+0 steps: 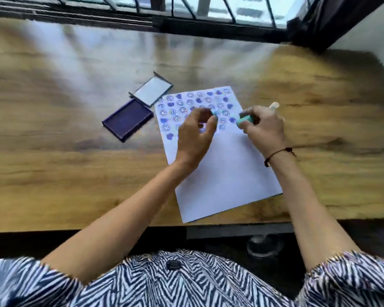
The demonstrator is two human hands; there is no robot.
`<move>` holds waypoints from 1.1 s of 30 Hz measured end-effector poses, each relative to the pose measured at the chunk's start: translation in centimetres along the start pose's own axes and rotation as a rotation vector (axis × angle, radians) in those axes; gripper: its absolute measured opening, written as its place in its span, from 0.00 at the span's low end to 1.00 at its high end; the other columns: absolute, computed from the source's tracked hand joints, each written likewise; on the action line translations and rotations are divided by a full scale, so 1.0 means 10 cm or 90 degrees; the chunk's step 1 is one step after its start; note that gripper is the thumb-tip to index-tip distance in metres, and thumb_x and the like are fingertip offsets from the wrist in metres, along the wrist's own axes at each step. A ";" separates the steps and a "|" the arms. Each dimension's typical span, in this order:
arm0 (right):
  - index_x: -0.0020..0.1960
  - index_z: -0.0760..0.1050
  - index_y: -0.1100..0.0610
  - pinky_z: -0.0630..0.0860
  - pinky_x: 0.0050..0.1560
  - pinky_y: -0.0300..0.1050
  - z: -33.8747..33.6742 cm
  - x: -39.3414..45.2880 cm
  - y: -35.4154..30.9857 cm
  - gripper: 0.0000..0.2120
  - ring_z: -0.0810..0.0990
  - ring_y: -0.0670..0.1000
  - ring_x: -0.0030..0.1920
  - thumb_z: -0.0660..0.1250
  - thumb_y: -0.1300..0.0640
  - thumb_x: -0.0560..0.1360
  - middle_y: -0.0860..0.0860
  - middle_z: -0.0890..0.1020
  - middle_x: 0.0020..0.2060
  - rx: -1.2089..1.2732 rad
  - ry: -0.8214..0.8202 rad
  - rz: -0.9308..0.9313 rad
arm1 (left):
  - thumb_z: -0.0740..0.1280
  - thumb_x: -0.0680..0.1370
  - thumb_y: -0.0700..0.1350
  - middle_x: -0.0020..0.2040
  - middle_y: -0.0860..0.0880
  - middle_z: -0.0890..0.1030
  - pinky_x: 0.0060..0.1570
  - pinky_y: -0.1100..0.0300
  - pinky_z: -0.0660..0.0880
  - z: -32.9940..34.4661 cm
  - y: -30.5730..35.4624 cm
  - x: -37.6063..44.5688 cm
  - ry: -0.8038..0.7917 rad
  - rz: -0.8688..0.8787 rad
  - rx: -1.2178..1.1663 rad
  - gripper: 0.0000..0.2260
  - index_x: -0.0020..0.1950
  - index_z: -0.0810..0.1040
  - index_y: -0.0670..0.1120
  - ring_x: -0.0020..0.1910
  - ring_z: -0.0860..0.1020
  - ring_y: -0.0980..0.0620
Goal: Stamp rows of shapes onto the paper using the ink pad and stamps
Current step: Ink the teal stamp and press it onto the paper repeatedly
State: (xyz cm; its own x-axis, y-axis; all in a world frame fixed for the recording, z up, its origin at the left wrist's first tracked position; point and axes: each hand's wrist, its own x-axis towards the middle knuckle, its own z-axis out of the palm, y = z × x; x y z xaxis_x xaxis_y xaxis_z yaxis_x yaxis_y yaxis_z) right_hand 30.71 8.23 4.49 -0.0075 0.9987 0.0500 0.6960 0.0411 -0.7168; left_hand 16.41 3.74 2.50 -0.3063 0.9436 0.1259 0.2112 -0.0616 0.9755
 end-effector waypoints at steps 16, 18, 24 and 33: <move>0.50 0.75 0.62 0.75 0.51 0.57 0.08 0.08 -0.08 0.08 0.78 0.63 0.50 0.63 0.62 0.71 0.62 0.78 0.49 -0.292 -0.078 -0.162 | 0.64 0.75 0.42 0.46 0.50 0.78 0.41 0.79 0.67 0.05 -0.08 0.04 0.017 -0.016 0.018 0.08 0.52 0.75 0.40 0.42 0.75 0.57; 0.49 0.75 0.62 0.75 0.48 0.57 0.10 0.08 -0.08 0.07 0.78 0.64 0.48 0.63 0.63 0.71 0.62 0.78 0.48 -0.323 -0.075 -0.173 | 0.64 0.75 0.42 0.45 0.50 0.78 0.41 0.77 0.68 0.04 -0.08 0.04 0.014 -0.015 0.017 0.08 0.52 0.75 0.41 0.42 0.75 0.57; 0.47 0.73 0.65 0.74 0.41 0.54 0.20 0.09 -0.06 0.06 0.77 0.65 0.45 0.60 0.67 0.71 0.63 0.76 0.48 -0.360 -0.062 -0.199 | 0.64 0.75 0.42 0.44 0.50 0.78 0.41 0.76 0.69 0.04 -0.08 0.04 0.013 -0.016 0.010 0.08 0.52 0.75 0.40 0.41 0.75 0.57; 0.46 0.74 0.63 0.74 0.40 0.53 0.19 0.15 -0.07 0.06 0.77 0.64 0.43 0.61 0.68 0.69 0.62 0.76 0.46 -0.329 -0.081 -0.195 | 0.64 0.75 0.42 0.45 0.49 0.79 0.46 0.63 0.73 0.04 -0.07 0.04 0.006 -0.024 0.010 0.08 0.52 0.75 0.41 0.43 0.76 0.51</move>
State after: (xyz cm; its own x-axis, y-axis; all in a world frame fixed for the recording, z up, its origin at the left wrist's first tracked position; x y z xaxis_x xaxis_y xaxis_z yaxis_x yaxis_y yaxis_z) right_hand 28.85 9.75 3.79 -0.3259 0.9407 0.0940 0.9065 0.3392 -0.2514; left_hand 16.54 4.27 1.82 -0.3238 0.9418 0.0910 0.2143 -0.0206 0.9765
